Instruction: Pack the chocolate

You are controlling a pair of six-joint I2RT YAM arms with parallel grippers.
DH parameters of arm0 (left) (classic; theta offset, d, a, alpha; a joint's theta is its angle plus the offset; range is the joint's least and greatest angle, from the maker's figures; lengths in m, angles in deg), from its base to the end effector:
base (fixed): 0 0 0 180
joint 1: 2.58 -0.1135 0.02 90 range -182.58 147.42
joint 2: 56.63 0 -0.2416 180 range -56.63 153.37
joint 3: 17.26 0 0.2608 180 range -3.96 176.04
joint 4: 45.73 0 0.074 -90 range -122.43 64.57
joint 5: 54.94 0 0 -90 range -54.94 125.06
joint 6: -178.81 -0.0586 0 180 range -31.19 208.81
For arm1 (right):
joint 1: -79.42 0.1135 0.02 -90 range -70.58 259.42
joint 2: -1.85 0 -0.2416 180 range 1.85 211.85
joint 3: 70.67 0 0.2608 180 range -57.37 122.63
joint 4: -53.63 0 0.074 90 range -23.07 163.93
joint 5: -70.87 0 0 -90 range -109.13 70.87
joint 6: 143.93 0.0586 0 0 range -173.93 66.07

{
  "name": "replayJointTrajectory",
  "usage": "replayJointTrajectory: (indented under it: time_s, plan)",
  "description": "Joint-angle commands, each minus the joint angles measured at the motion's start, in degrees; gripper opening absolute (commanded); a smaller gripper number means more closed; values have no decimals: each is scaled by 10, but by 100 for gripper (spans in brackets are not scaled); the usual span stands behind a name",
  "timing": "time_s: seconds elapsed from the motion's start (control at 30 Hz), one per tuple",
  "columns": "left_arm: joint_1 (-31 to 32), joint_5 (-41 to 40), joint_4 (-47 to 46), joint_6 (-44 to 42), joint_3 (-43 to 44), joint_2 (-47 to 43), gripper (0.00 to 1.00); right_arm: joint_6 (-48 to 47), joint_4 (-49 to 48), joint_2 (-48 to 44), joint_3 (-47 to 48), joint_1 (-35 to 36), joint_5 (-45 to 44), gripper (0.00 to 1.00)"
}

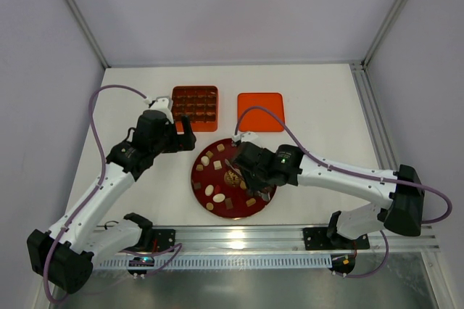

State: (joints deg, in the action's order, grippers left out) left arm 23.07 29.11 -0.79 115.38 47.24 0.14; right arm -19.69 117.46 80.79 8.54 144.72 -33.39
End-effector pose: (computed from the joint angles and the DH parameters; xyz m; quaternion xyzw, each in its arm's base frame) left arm 0.2292 -0.1033 0.2707 -0.0303 0.8943 -0.1536 0.4191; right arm 0.1354 0.2599 0.2347 -0.2313 0.9383 0.0952 0.2388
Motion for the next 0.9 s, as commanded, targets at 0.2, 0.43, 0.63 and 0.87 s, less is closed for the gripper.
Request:
replayJointTrajectory:
  time_s: [0.2,0.43,0.63,0.87]
  plan:
    - [-2,-4,-1,-4,18,-4,100,7,-12,-15,8,3,-2,40]
    - [-1,-2,-1,-4,18,-4,100,4,-10,-7,16,3,-3,43]
    - [-2,-3,-2,-5,18,-4,100,-2,-12,-1,20,3,-6,44]
    - [-2,-5,-2,-5,17,-7,100,-15,-16,24,34,3,-9,44]
